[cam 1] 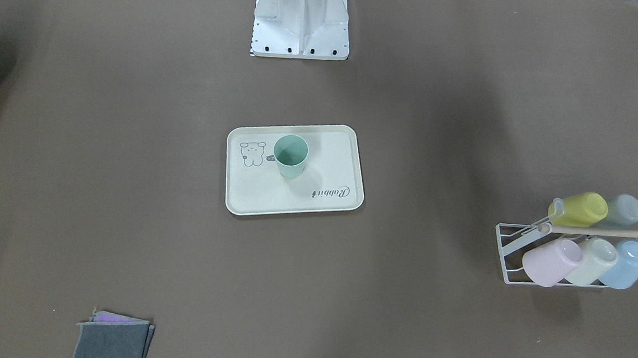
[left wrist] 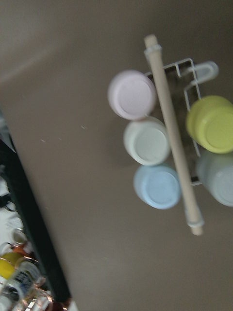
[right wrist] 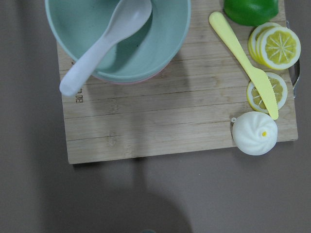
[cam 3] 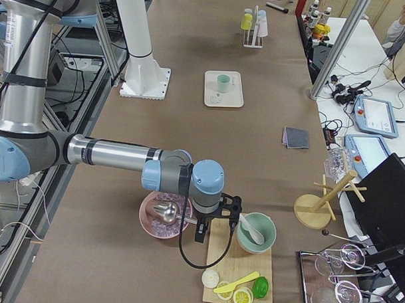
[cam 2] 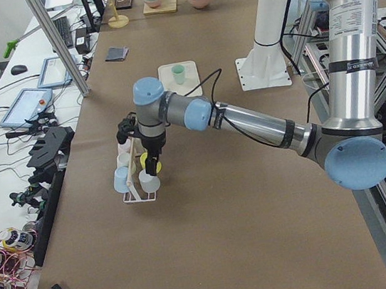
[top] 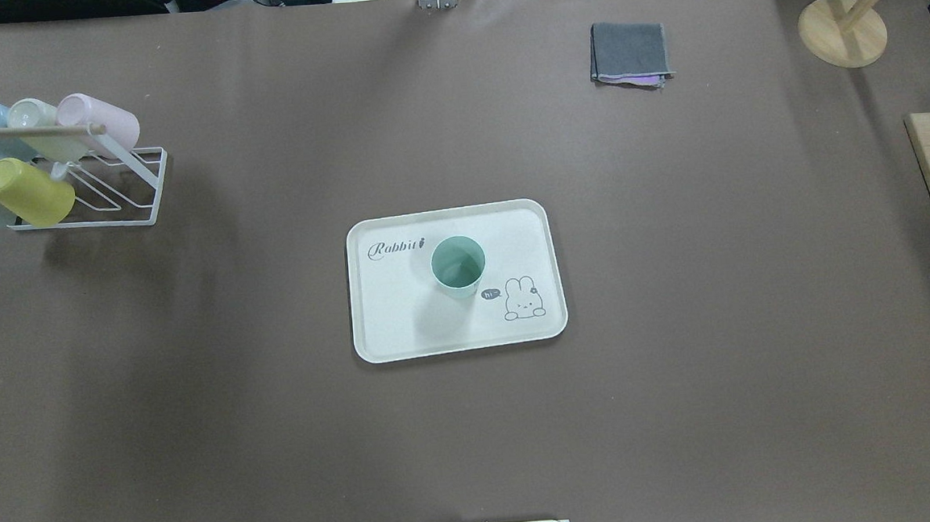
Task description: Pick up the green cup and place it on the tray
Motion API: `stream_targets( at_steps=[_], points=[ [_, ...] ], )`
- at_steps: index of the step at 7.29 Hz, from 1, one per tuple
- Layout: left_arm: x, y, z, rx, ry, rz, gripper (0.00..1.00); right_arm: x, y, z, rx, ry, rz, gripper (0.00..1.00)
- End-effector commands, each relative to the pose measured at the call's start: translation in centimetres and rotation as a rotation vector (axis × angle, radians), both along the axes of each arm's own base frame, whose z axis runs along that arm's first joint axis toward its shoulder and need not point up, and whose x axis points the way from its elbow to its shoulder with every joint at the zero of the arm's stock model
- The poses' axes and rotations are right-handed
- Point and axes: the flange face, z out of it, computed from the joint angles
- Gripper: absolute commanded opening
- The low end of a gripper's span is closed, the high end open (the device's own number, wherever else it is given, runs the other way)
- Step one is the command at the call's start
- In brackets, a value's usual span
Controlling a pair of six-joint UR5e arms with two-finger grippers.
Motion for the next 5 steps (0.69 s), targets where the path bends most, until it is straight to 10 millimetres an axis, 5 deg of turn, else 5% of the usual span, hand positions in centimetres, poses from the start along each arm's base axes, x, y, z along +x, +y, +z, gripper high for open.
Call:
stream_targets(
  at_steps=[1, 3, 5],
  points=[
    [-2.3, 1.6, 9.1, -0.089, 0.019, 0.017, 0.98, 0.0, 0.1, 0.1, -0.001, 0.0, 0.0, 1.0],
    [-3.4, 1.6, 12.9, -0.119, 0.017, -0.009, 0.98, 0.0, 0.1, 0.1, -0.001, 0.0, 0.0, 1.0],
    [-3.4, 1.3, 13.0, -0.122, 0.016, -0.016, 0.98, 0.0, 0.2, 0.1, -0.002, 0.0, 0.0, 1.0]
  ],
)
